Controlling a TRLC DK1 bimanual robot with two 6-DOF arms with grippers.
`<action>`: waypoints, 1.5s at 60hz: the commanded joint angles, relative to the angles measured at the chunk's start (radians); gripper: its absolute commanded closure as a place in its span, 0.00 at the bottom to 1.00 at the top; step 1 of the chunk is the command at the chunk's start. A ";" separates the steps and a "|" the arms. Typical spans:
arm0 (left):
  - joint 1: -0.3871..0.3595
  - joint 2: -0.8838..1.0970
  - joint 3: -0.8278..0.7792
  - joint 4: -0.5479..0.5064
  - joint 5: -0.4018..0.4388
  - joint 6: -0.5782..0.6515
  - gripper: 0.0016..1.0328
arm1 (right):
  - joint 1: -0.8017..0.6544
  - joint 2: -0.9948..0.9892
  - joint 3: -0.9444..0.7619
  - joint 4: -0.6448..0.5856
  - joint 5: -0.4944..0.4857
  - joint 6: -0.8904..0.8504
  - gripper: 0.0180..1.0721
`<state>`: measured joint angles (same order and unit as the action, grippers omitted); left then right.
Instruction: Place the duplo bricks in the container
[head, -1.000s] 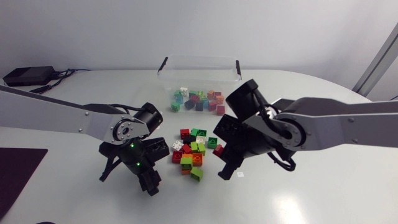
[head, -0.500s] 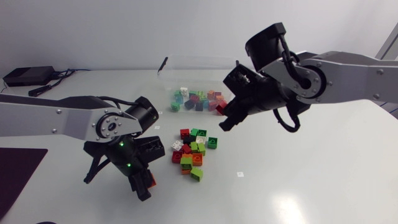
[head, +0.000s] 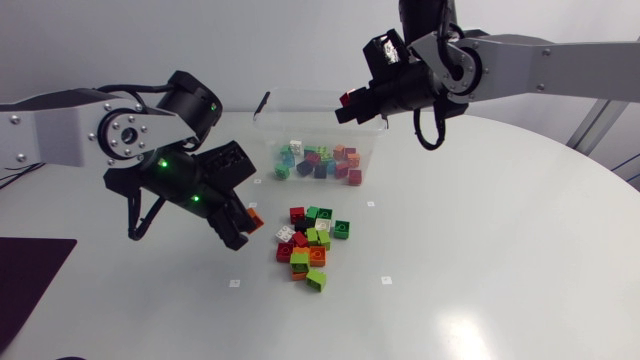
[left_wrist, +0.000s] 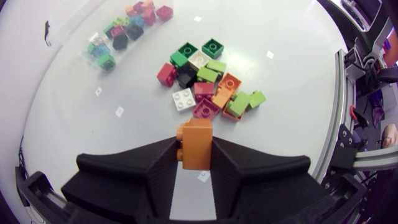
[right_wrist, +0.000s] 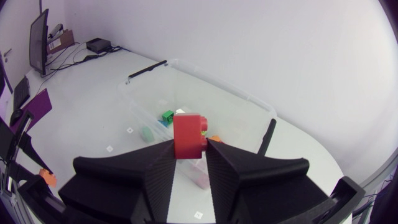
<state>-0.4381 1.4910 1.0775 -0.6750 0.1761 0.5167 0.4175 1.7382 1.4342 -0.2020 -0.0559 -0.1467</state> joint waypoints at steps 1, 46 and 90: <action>0.012 -0.018 0.038 0.034 0.013 0.002 0.80 | -0.006 0.069 0.054 0.015 -0.004 0.041 0.69; 0.125 0.288 0.476 0.339 0.122 -0.233 0.77 | -0.016 0.129 0.126 -0.030 0.044 0.038 0.10; 0.137 0.726 0.960 0.308 0.125 -0.305 0.13 | 0.035 -0.190 -0.455 -0.031 -0.032 -0.182 0.10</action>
<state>-0.3019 2.1937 1.9965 -0.3473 0.2909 0.2275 0.4473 1.5688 1.0302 -0.2268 -0.0685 -0.2584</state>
